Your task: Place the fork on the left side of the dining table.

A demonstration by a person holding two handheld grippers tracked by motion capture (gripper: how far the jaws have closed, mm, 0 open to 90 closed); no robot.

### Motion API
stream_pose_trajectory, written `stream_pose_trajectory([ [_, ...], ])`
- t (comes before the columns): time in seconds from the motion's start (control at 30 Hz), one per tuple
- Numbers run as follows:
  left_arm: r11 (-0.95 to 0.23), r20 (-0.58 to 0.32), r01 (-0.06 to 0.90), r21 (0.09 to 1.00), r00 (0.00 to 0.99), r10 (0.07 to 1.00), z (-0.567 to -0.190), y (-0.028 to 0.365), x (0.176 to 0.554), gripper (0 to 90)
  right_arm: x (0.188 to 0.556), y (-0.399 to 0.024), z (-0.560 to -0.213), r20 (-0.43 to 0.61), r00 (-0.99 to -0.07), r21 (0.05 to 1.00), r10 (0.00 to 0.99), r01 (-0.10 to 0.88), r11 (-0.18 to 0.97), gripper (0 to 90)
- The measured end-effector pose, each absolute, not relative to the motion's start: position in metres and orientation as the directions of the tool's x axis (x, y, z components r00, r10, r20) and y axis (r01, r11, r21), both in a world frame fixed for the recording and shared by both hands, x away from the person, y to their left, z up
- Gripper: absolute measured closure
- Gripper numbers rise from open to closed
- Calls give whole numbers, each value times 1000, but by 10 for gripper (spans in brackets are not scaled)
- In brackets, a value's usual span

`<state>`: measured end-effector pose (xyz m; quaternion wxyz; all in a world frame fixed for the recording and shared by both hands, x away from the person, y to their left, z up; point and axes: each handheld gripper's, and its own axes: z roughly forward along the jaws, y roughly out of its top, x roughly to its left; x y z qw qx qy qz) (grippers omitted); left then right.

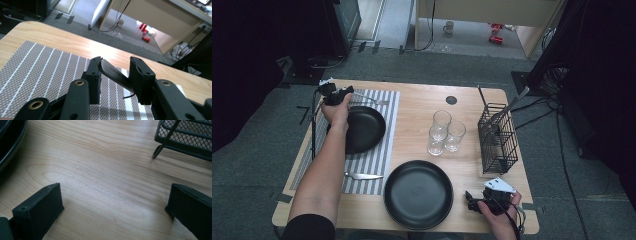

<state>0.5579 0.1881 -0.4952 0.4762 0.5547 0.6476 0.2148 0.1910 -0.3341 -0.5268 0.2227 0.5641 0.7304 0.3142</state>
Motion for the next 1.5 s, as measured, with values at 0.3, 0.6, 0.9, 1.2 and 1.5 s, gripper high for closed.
stream_pose_trajectory([
  [0.3,264,-341,545,796,42,939,-499,191,560,578,191,-334,-527,29,-264,710,964,684,166,0],
  [0.6,270,-353,576,771,33,935,-500,196,562,512,191,-334,-527,29,-264,710,964,684,166,0],
  [0.9,213,-293,592,777,40,955,-495,193,568,328,191,-334,-527,29,-264,710,964,684,166,0],
  [1.2,217,-297,602,768,35,954,-494,199,562,415,191,-334,-527,29,-264,710,964,684,166,0],
  [1.5,166,-296,620,767,112,948,-488,201,545,327,191,-334,-527,29,-264,710,964,684,166,0],
])
